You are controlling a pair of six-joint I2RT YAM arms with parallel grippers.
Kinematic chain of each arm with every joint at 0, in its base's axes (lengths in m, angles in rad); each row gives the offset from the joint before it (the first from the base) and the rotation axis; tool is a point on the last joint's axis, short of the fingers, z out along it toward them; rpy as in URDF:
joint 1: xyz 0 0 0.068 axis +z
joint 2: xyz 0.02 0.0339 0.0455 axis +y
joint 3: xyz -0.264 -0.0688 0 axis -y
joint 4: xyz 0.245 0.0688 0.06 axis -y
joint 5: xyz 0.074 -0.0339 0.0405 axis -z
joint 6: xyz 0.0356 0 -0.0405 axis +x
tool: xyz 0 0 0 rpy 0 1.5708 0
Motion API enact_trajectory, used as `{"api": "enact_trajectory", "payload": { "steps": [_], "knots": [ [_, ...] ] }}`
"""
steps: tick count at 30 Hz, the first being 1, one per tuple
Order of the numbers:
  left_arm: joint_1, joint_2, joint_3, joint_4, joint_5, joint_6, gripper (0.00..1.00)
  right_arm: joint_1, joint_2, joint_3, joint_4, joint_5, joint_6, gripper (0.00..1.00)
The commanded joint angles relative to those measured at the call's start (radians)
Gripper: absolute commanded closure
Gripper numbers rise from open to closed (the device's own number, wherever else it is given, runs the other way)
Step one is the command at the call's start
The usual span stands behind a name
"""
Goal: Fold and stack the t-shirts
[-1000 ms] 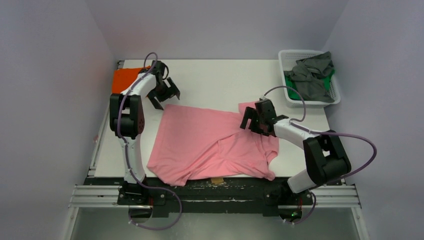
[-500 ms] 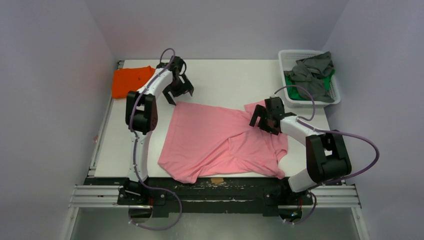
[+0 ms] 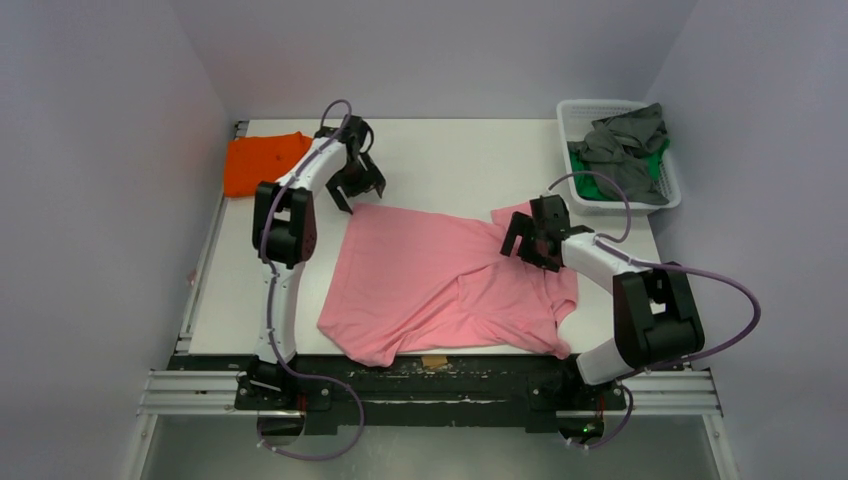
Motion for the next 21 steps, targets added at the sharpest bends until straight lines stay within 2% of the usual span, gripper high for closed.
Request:
{"api": "enact_trajectory", "payload": {
  "steps": [1, 4, 12, 17, 21],
  "knots": [
    [-0.032, 0.033, 0.044, -0.063, -0.008, 0.018, 0.19, -0.009, -0.033, -0.017, -0.036, 0.023, -0.018, 0.10],
    [-0.050, 0.058, 0.090, -0.109, -0.024, 0.022, 0.25, -0.009, -0.041, -0.018, -0.035, 0.023, -0.018, 0.10],
    [-0.066, 0.039, 0.059, -0.102, -0.005, 0.015, 0.34, -0.009, -0.073, -0.034, -0.029, 0.011, -0.019, 0.10],
    [-0.068, 0.040, 0.061, -0.097, -0.025, 0.024, 0.53, -0.009, -0.105, -0.051, -0.031, 0.013, -0.020, 0.10],
    [-0.068, 0.040, 0.059, -0.098, -0.044, 0.022, 0.79, -0.010, -0.127, -0.058, -0.034, 0.014, -0.021, 0.10]
  ]
}}
